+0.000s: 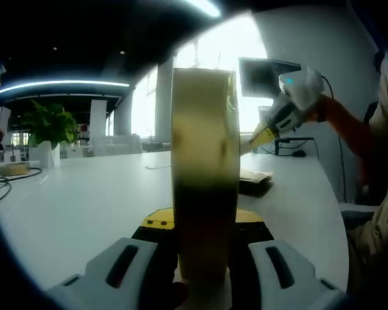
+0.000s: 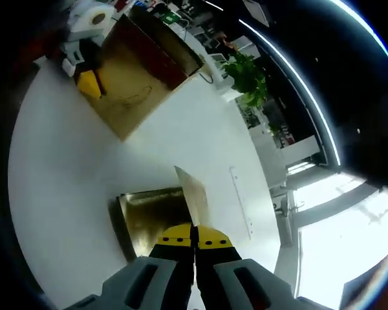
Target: Extract single mask from mask box in order stack masks on table
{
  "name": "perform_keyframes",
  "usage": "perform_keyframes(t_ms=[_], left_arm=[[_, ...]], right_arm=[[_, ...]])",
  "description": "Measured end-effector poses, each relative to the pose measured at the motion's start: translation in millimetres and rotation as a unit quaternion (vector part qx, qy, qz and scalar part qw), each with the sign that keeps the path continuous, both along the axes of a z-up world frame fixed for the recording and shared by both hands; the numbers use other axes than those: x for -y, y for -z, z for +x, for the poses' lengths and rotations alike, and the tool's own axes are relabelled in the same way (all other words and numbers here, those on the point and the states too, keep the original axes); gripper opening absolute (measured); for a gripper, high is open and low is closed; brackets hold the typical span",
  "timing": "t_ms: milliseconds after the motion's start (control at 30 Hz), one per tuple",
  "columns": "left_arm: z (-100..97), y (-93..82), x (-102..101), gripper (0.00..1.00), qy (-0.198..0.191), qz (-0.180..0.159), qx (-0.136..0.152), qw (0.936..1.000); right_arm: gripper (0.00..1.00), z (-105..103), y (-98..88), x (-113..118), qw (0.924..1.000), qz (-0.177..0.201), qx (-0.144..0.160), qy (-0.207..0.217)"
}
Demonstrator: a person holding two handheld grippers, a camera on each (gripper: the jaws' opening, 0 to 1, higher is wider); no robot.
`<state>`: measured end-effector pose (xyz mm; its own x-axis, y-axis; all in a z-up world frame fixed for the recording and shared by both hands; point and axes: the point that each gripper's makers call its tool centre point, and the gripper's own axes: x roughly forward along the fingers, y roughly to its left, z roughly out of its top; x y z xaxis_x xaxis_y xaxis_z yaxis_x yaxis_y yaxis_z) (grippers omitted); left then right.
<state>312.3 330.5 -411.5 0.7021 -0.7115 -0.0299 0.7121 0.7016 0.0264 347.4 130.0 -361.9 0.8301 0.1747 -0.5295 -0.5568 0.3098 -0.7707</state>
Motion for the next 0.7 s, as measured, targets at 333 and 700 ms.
perform_keyframes(t_ms=[333,700], left_arm=[[0.3,0.3,-1,0.2,0.0,0.0,0.0,1.0],[0.0,0.1,0,0.2,-0.001,0.001,0.0,1.0]], right_arm=[[0.0,-10,20.5,1,0.9995,0.031,-0.002,0.005],[0.0,-21,38.4,4,0.9992,0.039,-0.002,-0.013]])
